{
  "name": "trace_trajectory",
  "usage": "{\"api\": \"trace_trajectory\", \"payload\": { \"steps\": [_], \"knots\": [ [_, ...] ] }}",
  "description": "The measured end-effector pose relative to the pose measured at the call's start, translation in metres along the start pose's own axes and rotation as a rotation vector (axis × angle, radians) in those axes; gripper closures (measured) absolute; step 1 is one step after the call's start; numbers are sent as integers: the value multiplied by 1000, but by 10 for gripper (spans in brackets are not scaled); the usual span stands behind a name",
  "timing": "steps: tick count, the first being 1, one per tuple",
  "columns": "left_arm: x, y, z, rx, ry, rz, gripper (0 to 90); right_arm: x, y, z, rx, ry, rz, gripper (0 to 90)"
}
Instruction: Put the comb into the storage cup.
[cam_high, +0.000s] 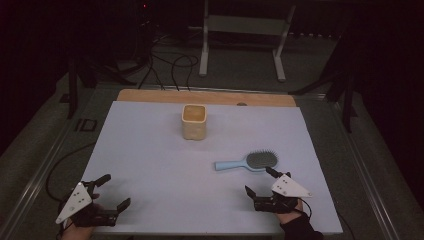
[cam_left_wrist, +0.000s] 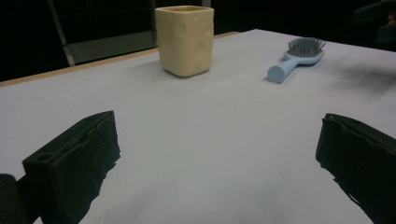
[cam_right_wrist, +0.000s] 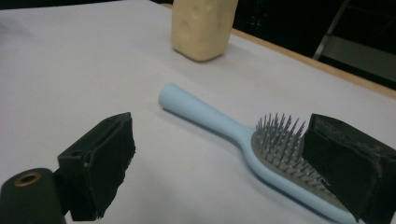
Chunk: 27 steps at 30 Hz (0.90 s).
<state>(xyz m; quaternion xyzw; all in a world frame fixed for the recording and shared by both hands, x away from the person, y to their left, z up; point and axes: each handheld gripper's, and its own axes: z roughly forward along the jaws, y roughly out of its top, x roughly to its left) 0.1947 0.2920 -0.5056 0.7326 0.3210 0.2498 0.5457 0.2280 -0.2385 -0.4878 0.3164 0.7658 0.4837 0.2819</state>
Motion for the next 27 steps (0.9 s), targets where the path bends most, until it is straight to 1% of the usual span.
{"api": "trace_trajectory", "payload": {
  "steps": [2, 4, 6, 8, 9, 10, 11, 13, 15, 18, 19, 24, 27],
  "knots": [
    [0, 0, 0, 1, -2, -2, 0, 3, 5, -5, -21, -18, -2, 87],
    [0, 0, 0, 4, -3, -1, 0, 3, 8, -6, -25, -21, -6, 86],
    [0, 0, 0, 3, -1, 2, 0, 4, 13, -10, -39, -25, 11, 85],
    [0, 0, -1, -4, 0, -1, 0, 3, 21, -14, -49, -33, 6, 86],
    [0, 0, -1, -4, 0, -2, 0, 3, 21, -14, -49, -33, 6, 86],
    [0, 0, -1, -4, 0, -5, 0, 2, 26, -16, -48, -31, 1, 86],
    [0, 0, -1, -4, 0, -5, 0, 2, 26, -16, -48, -31, 1, 86],
    [1, 0, -1, -7, 0, -3, 0, 1, 30, -17, -45, -34, -12, 86],
    [1, 0, -1, -8, -1, -6, 0, -1, 35, -18, -39, -36, -16, 86],
    [0, 0, 0, -5, -4, -5, 0, -5, 44, -19, -37, -45, -9, 86],
    [0, 1, 0, -5, -5, -5, 0, -7, 47, -19, -40, -35, -10, 86],
    [0, 1, 0, -6, -3, -3, 0, -11, 62, -19, -48, -11, -32, 86],
    [0, 0, -1, -5, -4, -6, 0, -12, 69, -19, -49, -7, -41, 86]
  ]
}}
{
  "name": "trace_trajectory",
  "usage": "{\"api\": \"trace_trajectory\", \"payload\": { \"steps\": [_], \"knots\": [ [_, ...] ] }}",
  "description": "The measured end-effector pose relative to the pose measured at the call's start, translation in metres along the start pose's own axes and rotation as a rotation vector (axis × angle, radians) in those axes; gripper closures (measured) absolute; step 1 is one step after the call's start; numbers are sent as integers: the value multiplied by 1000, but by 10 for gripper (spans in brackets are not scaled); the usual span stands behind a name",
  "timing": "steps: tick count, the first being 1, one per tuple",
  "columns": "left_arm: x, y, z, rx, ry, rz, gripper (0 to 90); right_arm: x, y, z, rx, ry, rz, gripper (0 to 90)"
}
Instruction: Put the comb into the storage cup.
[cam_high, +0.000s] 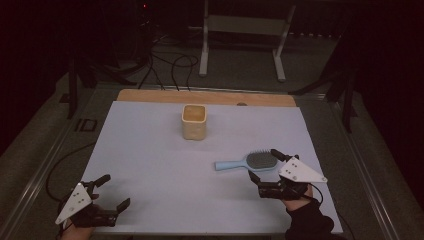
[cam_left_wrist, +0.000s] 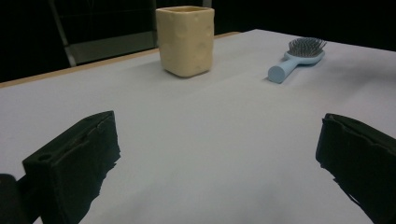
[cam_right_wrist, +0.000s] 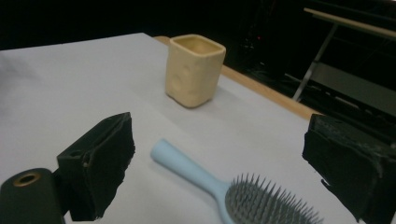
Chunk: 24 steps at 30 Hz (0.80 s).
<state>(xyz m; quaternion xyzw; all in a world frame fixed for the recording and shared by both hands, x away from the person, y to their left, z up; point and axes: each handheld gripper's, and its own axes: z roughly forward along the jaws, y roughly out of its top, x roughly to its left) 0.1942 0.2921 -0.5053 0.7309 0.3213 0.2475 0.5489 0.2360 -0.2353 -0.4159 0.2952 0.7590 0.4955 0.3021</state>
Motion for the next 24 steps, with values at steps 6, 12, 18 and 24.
{"api": "trace_trajectory", "payload": {
  "steps": [6, 12, 18, 24],
  "knots": [
    [0, 0, 0, 1, -1, 3, 0, -1, 24, 10, 8, 54, -29, 86],
    [-1, 0, 0, 3, -2, 5, 0, 0, 36, 29, 10, 74, -46, 86],
    [-1, 0, 0, 3, -2, 8, 0, 5, 48, 49, 21, 93, -57, 86],
    [-1, -1, 0, 4, -4, 9, 0, 7, 53, 66, 27, 108, -35, 86]
  ]
}}
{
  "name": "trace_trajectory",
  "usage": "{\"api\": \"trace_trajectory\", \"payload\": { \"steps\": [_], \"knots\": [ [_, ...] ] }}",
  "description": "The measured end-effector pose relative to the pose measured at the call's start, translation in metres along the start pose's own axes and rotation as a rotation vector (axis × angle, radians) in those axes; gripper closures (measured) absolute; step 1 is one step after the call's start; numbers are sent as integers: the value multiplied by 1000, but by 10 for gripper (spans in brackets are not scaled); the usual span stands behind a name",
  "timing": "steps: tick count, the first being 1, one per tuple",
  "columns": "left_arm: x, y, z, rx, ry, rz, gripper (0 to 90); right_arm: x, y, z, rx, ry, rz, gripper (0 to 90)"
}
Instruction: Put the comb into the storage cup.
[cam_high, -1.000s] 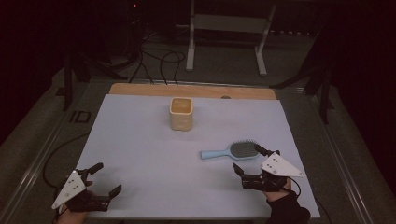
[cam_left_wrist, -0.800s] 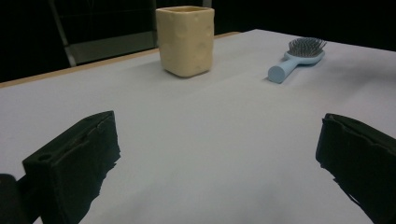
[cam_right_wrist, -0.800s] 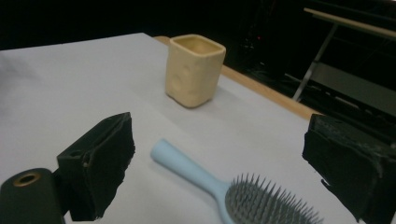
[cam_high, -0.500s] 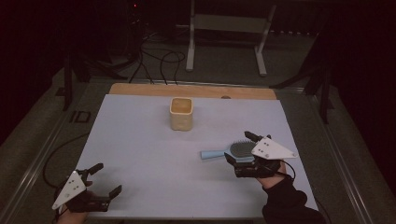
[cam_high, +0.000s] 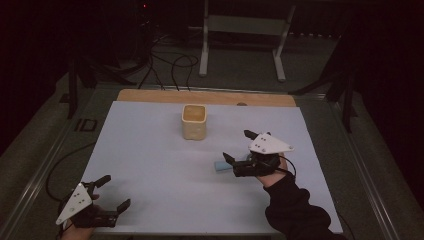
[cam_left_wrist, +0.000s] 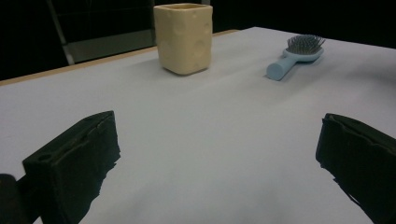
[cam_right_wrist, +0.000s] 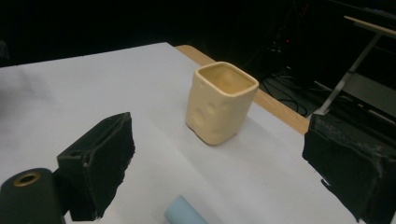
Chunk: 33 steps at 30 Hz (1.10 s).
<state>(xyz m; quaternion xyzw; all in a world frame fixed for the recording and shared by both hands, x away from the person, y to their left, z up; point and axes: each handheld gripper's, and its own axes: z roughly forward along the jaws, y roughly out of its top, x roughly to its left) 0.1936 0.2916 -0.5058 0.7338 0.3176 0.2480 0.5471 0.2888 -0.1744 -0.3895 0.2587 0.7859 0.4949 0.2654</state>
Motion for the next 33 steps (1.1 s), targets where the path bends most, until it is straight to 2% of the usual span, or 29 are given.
{"api": "trace_trajectory", "payload": {
  "steps": [6, 14, 16, 22, 33],
  "knots": [
    [0, 0, 0, -2, -3, -1, 0, -2, -1, 14, -1, 17, 28, 86],
    [0, 0, 0, -7, -11, -9, 0, -8, -12, 41, 38, 28, 59, 87],
    [-1, 0, 0, -5, -10, -10, 0, -8, -13, 44, 41, 28, 59, 87],
    [-1, 0, 0, -4, -10, -12, 0, -10, -20, 62, 84, 31, 72, 87],
    [-1, 0, 0, -4, -12, -10, 0, -10, -32, 83, 149, 55, 103, 99]
  ]
}}
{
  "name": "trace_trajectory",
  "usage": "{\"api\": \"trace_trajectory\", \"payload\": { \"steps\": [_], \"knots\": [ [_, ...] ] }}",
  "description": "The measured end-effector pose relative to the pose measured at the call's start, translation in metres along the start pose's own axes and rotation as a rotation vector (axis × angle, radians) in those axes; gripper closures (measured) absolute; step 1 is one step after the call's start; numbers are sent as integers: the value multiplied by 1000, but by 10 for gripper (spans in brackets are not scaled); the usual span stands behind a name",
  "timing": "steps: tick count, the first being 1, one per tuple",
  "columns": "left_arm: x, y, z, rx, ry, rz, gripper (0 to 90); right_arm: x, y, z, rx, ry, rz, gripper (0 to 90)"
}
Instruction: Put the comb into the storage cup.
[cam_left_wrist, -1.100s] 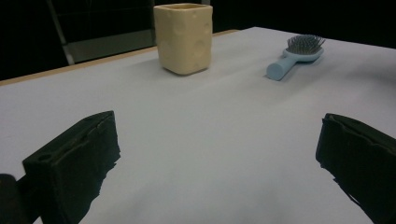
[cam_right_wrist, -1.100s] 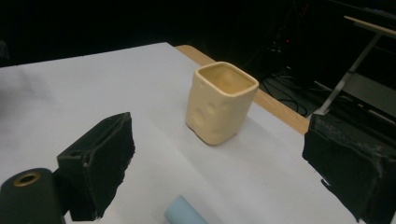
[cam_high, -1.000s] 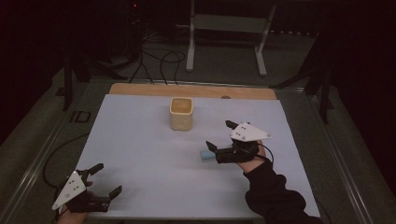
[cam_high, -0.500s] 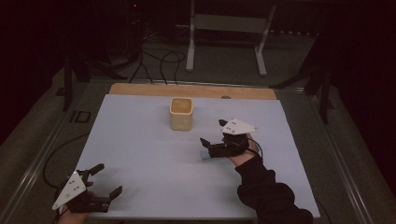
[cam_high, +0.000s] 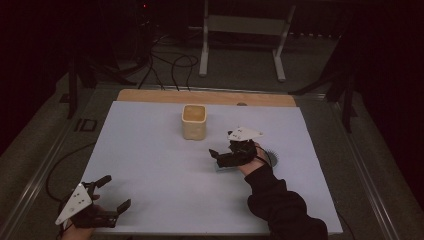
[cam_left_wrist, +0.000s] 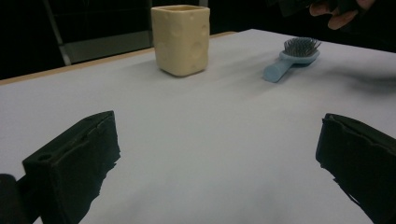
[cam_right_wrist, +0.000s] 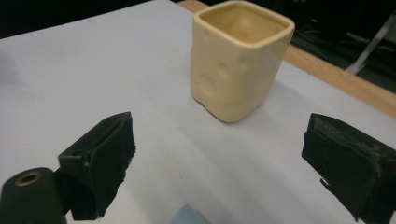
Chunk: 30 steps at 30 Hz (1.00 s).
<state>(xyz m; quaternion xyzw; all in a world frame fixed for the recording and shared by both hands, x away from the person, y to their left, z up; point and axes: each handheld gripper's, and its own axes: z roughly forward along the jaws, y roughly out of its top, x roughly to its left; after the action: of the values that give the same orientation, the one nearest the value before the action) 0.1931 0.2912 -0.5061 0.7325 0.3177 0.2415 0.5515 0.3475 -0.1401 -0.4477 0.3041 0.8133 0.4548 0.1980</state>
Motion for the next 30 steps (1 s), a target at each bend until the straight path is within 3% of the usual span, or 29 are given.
{"api": "trace_trajectory", "payload": {
  "steps": [8, 20, 25, 30],
  "knots": [
    [0, 0, 0, -3, -1, 2, 0, -2, -9, 14, 65, 37, 24, 163],
    [0, 0, 1, 2, -1, 3, 0, -2, -17, 32, 171, -15, 27, 369],
    [0, 0, 0, 2, -1, 1, 0, 0, -20, 39, 232, -54, 21, 531],
    [0, 0, 0, -1, -7, -2, 0, -1, -21, 44, 275, -64, 20, 619]
  ]
}}
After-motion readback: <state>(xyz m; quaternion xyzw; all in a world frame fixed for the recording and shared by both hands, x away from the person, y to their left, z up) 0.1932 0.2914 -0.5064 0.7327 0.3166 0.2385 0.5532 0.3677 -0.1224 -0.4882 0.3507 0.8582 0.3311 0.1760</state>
